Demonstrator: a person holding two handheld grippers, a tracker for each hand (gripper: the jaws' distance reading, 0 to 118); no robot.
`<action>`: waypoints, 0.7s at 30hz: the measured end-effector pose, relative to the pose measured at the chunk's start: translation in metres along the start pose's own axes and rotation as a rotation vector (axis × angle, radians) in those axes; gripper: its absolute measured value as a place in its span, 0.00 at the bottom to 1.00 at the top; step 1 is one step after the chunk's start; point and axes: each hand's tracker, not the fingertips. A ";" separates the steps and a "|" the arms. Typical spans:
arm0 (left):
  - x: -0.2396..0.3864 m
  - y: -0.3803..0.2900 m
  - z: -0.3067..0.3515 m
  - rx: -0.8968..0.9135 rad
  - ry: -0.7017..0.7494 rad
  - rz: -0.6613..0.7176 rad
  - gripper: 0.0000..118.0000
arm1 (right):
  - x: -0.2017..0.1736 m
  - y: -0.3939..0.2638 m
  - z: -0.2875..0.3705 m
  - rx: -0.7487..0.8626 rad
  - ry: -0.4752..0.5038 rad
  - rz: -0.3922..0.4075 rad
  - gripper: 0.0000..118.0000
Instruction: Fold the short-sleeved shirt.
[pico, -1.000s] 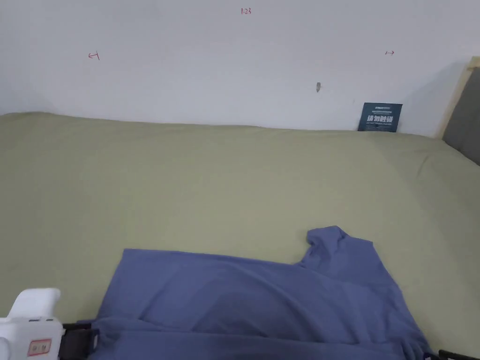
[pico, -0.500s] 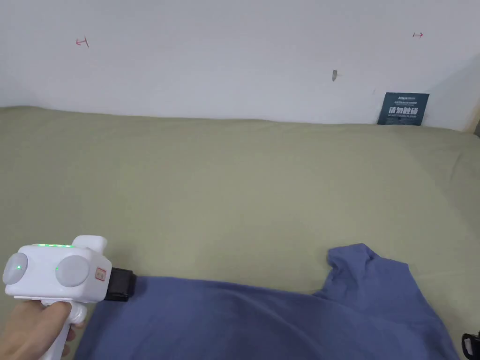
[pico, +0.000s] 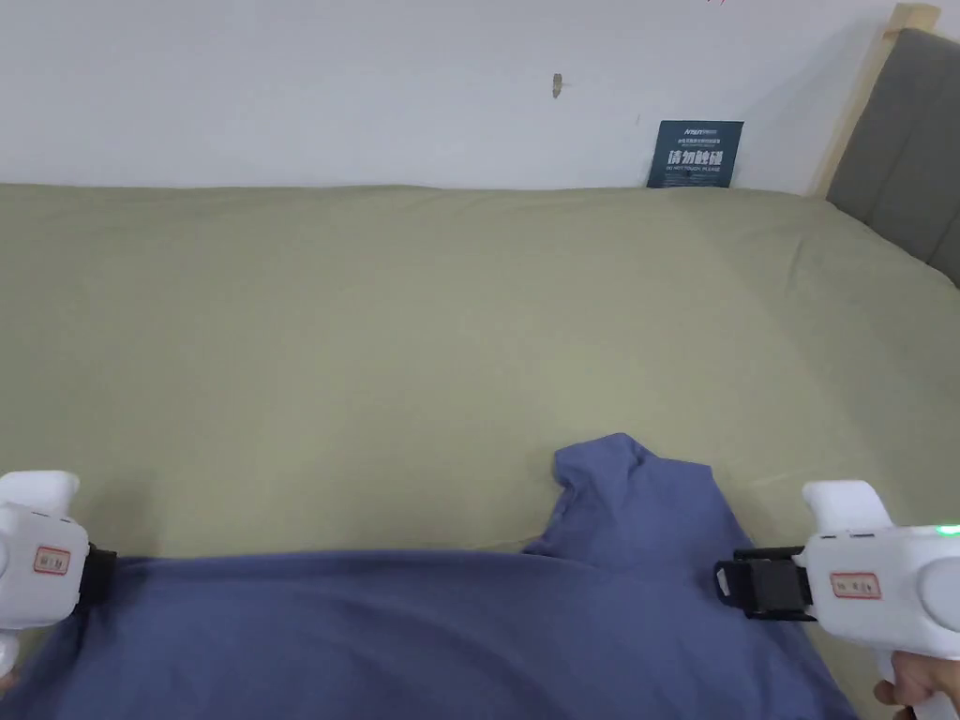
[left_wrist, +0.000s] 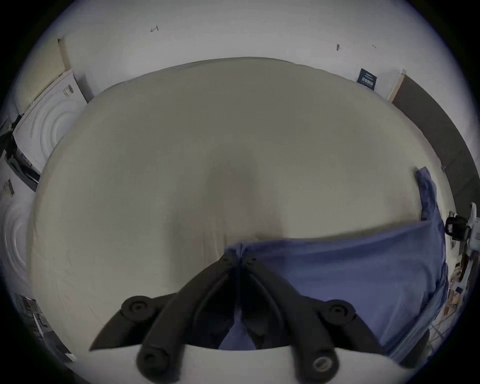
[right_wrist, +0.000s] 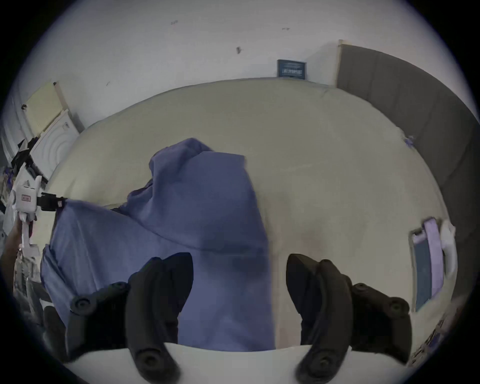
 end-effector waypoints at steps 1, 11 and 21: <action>-0.001 0.000 0.003 0.003 -0.002 0.014 0.01 | -0.001 0.004 -0.009 -0.009 -0.044 0.008 0.66; -0.003 -0.004 0.023 0.014 -0.004 0.009 0.01 | 0.013 0.009 0.006 0.003 -0.044 -0.047 0.04; -0.036 -0.055 0.133 0.126 -0.089 0.066 0.01 | 0.010 -0.024 0.135 0.171 0.027 -0.046 0.04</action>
